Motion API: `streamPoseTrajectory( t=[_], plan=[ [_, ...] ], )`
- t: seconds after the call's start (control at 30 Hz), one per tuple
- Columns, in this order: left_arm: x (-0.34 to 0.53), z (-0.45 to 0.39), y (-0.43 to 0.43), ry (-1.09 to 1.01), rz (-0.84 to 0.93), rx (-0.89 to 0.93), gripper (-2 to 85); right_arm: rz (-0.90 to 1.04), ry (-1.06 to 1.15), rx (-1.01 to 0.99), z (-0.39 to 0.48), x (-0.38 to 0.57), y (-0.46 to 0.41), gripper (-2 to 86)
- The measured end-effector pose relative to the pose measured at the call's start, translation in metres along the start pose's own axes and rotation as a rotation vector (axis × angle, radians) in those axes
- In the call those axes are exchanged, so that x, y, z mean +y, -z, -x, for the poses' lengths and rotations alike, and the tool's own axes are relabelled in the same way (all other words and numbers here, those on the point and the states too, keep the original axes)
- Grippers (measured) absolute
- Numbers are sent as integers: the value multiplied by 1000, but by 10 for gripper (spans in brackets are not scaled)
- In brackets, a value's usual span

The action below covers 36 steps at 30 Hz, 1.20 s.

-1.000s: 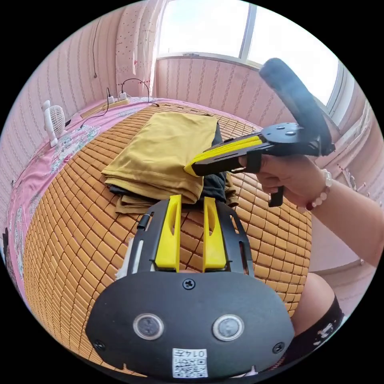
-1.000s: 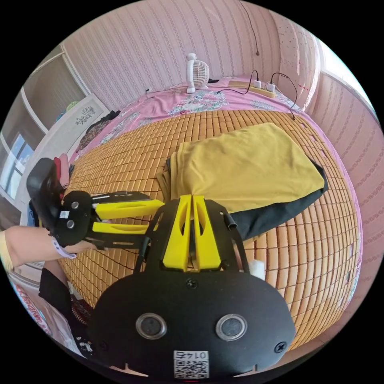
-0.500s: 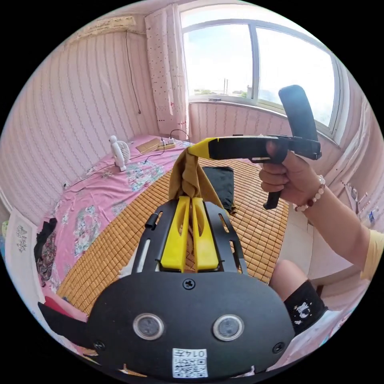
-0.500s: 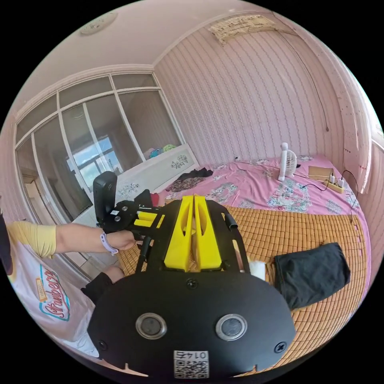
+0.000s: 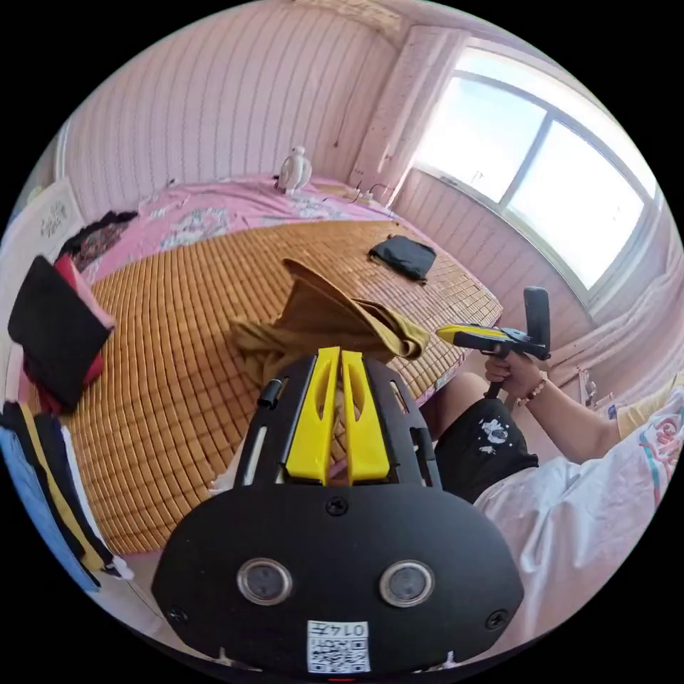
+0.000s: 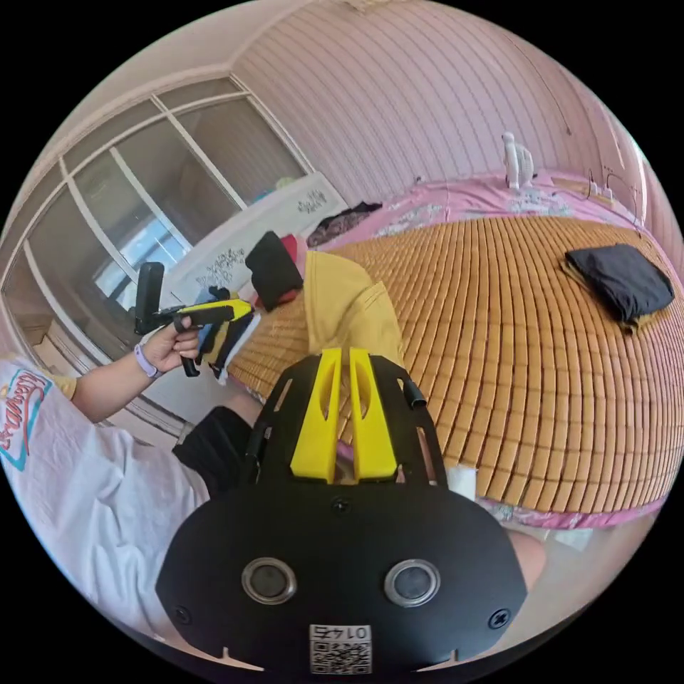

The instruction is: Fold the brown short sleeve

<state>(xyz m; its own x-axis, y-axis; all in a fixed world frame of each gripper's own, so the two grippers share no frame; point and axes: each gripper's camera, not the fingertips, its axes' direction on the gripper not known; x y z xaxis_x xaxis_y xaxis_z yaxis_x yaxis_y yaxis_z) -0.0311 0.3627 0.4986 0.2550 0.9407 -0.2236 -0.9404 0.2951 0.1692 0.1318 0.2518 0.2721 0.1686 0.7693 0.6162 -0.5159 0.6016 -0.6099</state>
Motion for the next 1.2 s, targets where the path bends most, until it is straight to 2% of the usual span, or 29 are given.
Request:
streamPoseTrajectory(
  t=[0.07, 0.23, 0.47, 0.63, 0.8, 0.93, 1.03, 1.2],
  plan=[
    [33, 28, -15, 119, 79, 36, -5, 161, -60, 22, -3, 30, -24, 61],
    [62, 60, -26, 255, 96, 59, 23, 199, -153, 108, -11, 32, -30, 72],
    [-16, 56, -48, 115, 45, 15, 63, 243, -116, 146, -16, -46, -80, 72],
    [-75, 46, -86, -8, 105, -63, 81, 261, -99, 126, -9, -87, -116, 73],
    [-97, 49, -145, -60, 397, -85, 47, 306, -104, 126, -11, -93, -137, 73],
    [-92, 58, -118, -48, 347, -53, 28, 322, -136, 128, -20, -99, -146, 73],
    [-68, 69, -55, -19, 184, -8, 19, 313, -119, 143, -22, -110, -149, 75],
    [1, 91, 35, 170, 39, 110, 18, 246, -145, 207, -18, -139, -172, 103]
  ],
)
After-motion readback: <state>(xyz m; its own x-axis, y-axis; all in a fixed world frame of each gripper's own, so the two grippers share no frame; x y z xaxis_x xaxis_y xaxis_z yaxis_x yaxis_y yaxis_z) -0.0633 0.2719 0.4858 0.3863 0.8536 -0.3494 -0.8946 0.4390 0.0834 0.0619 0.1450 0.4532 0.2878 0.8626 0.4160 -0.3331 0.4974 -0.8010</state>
